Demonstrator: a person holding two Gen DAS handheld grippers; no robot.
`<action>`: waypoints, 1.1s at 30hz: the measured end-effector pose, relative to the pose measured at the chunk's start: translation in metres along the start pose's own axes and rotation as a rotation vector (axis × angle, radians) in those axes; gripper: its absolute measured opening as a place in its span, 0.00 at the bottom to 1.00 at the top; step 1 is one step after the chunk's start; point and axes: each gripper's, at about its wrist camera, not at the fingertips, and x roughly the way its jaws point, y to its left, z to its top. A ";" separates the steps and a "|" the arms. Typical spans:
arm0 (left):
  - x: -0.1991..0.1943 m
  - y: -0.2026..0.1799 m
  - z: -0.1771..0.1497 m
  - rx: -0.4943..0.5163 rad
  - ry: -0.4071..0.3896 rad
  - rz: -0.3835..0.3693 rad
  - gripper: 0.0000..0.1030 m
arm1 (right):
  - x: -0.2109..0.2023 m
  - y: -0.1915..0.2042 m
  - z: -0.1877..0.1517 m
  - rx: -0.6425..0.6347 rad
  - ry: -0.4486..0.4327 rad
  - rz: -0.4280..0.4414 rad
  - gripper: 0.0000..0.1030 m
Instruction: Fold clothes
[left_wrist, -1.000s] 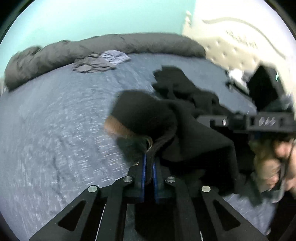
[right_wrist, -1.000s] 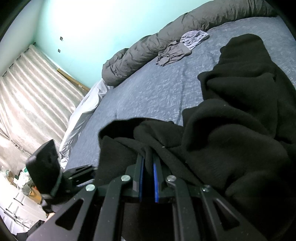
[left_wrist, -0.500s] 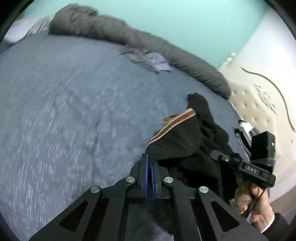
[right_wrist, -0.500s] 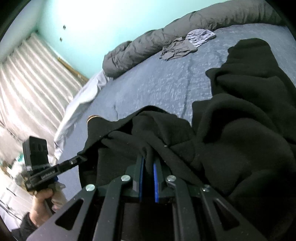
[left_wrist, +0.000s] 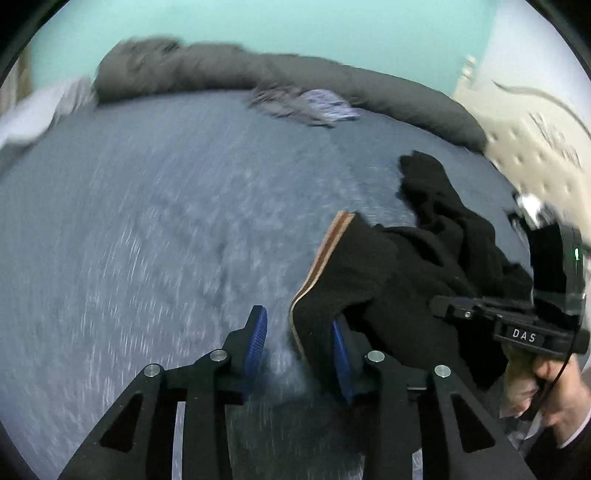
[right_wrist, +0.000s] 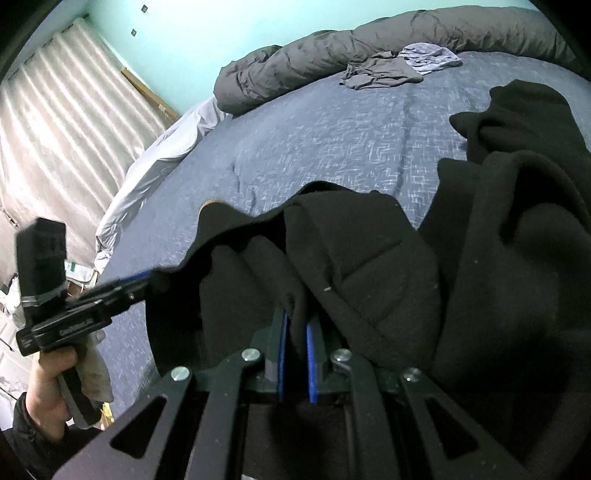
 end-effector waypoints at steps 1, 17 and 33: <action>0.000 -0.006 0.003 0.028 -0.005 0.010 0.36 | 0.000 0.001 -0.001 -0.002 0.001 -0.002 0.08; 0.010 -0.032 0.015 0.131 -0.018 0.029 0.45 | 0.003 0.002 -0.003 -0.006 0.006 0.006 0.08; 0.052 -0.048 0.024 0.211 0.025 0.063 0.22 | 0.003 0.001 -0.003 0.001 0.008 0.019 0.08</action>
